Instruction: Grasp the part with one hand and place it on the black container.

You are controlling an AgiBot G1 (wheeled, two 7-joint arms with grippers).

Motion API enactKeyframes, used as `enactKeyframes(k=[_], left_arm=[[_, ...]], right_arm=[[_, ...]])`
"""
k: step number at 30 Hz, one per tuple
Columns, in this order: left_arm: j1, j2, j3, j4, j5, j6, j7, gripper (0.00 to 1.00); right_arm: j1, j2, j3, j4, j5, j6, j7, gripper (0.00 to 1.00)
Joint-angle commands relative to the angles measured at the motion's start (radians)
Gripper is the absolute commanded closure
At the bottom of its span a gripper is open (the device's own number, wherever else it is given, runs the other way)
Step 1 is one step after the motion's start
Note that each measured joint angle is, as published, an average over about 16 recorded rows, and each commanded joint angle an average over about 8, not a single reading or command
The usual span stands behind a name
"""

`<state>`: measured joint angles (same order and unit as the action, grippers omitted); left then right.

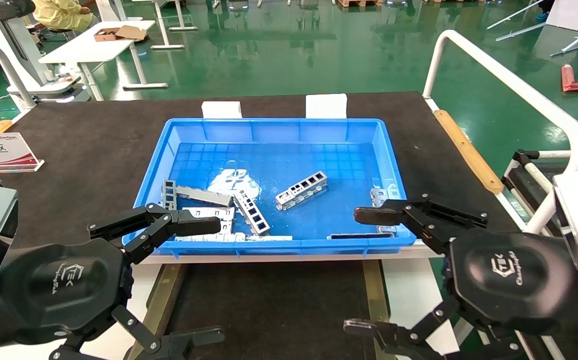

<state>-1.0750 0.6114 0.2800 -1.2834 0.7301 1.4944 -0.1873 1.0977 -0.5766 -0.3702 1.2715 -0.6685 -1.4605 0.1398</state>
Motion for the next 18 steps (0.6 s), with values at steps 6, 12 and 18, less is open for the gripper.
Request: enactKeyframes(k=[6, 12, 18], left_arm=[[-0.003, 0.001, 0.000, 0.001, 0.001, -0.004, -0.001, 0.00], [-0.018, 0.008, 0.004, 0.000, 0.016, -0.024, -0.009, 0.00], [-0.051, 0.031, 0.025, 0.000, 0.067, -0.054, -0.018, 0.00]], right_arm=[[0.000, 0.000, 0.000, 0.000, 0.000, 0.000, 0.000, 0.00], [0.000, 0.000, 0.000, 0.000, 0.000, 0.000, 0.000, 0.00], [0.000, 0.000, 0.000, 0.000, 0.000, 0.000, 0.000, 0.00]])
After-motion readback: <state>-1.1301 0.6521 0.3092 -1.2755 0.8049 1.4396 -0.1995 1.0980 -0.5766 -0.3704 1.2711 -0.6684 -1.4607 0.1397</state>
